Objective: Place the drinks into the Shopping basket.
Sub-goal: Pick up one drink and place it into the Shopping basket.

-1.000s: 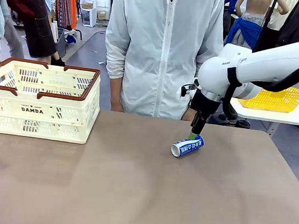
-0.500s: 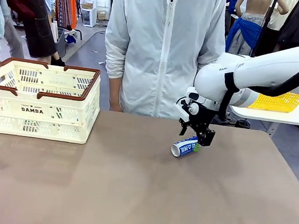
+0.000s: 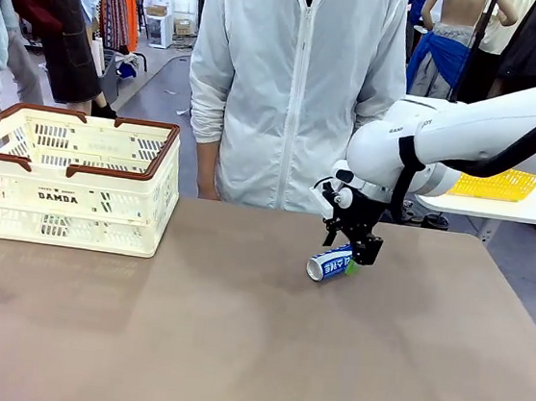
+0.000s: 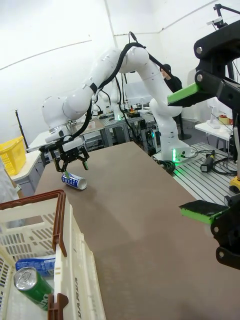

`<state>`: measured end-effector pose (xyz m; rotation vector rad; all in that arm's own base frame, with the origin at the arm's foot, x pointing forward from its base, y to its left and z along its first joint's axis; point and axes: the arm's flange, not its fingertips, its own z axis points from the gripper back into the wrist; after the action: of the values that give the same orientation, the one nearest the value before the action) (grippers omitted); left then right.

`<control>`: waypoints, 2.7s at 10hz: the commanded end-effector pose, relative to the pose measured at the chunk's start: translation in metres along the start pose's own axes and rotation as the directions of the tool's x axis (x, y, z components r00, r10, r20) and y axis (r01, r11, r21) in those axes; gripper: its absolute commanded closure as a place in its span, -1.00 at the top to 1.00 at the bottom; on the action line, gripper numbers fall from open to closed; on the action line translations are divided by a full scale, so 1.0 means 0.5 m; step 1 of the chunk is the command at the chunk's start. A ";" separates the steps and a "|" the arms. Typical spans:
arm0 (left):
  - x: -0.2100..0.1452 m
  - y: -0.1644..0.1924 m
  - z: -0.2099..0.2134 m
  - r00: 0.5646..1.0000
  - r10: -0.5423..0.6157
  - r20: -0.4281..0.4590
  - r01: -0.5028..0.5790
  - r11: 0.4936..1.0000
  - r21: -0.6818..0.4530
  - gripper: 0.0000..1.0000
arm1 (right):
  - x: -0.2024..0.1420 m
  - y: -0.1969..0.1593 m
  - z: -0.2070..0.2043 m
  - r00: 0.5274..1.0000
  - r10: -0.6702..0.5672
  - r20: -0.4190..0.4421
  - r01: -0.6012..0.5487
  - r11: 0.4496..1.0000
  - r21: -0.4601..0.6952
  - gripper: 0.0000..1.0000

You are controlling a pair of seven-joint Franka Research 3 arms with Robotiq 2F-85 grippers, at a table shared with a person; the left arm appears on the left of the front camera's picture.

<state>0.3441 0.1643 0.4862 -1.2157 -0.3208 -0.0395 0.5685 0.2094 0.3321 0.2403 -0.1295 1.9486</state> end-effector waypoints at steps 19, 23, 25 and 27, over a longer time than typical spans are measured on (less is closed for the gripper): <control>-0.003 -0.005 -0.001 1.000 0.004 0.011 -0.004 1.000 -0.013 1.00 | 0.072 0.016 0.114 0.596 -0.802 0.039 0.775 0.587 0.233 -1.00; -0.003 -0.005 -0.001 1.000 0.004 0.011 -0.004 1.000 -0.013 1.00 | 0.177 0.093 0.161 -0.075 -0.945 0.319 0.946 0.033 0.323 -1.00; -0.003 -0.005 -0.001 1.000 0.004 0.011 -0.004 1.000 -0.013 1.00 | 0.169 0.125 0.166 -0.153 -0.922 0.355 0.958 -0.050 0.282 -1.00; -0.003 -0.005 -0.001 1.000 0.004 0.011 -0.004 1.000 -0.013 1.00 | 0.165 0.068 0.179 0.081 -0.974 0.211 0.931 0.150 0.334 -1.00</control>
<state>0.3439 0.1644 0.4862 -1.2156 -0.3210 -0.0389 0.5035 0.2465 0.4328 0.6060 -0.1243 0.3662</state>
